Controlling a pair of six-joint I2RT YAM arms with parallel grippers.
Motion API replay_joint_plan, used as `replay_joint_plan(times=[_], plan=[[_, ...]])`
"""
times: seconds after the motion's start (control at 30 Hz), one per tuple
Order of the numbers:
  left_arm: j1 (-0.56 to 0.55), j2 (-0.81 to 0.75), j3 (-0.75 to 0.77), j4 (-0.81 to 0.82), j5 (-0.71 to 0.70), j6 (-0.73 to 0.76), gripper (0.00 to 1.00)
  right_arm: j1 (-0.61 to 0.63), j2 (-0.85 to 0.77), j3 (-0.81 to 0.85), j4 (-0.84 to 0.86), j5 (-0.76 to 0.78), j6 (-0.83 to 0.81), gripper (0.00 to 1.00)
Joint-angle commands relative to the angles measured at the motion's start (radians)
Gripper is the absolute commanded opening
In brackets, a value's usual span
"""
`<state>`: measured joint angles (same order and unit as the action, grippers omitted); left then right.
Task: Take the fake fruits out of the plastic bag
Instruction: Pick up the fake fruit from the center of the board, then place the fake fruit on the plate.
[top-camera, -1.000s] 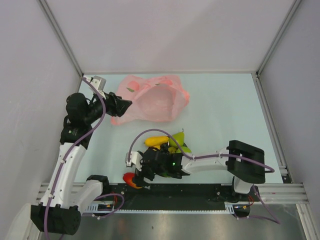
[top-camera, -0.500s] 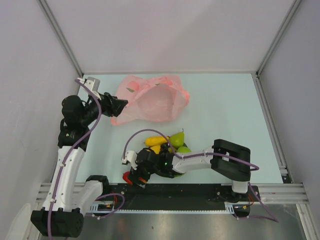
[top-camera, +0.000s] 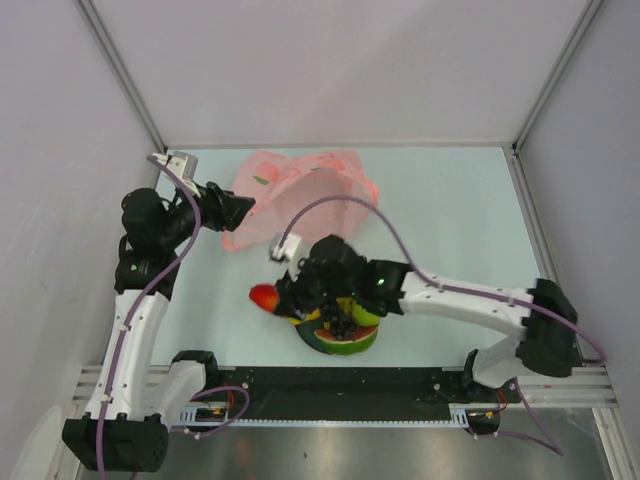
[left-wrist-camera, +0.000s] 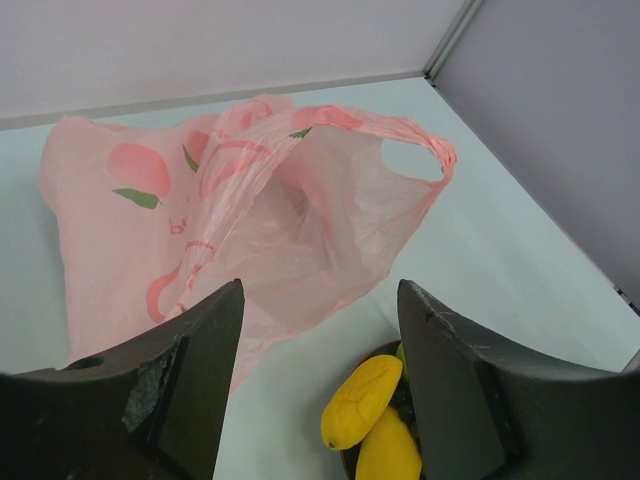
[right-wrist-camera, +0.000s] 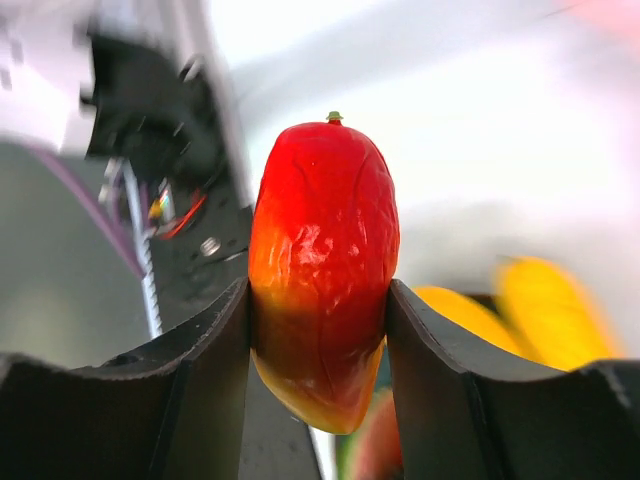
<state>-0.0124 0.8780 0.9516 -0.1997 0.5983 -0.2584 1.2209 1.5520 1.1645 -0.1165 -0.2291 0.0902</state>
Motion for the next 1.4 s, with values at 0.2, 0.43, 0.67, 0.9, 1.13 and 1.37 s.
replay_joint_plan(times=[0.2, 0.43, 0.67, 0.9, 1.13, 1.37], plan=[[0.009, 0.090, 0.156, -0.084, 0.026, 0.077, 0.68, -0.250, -0.259, -0.032, -0.282, 0.171, 0.117, 0.37], [0.009, 0.115, 0.165, -0.122, 0.023, 0.102, 0.68, -0.342, -0.265, -0.144, -0.290, 0.204, 0.224, 0.43], [0.009, 0.102, 0.161, -0.124, 0.012, 0.105, 0.68, -0.351, -0.239, -0.216, -0.241, 0.160, 0.270, 0.40], [0.009, 0.084, 0.147, -0.136, 0.014, 0.117, 0.68, -0.325, -0.214, -0.216, -0.258, 0.171, 0.290, 0.42], [0.009, 0.064, 0.144, -0.141, 0.012, 0.122, 0.68, -0.293, -0.214, -0.216, -0.265, 0.188, 0.307, 0.56], [0.009, 0.073, 0.150, -0.144, 0.026, 0.110, 0.68, -0.368, -0.242, -0.164, -0.279, 0.200, 0.234, 1.00]])
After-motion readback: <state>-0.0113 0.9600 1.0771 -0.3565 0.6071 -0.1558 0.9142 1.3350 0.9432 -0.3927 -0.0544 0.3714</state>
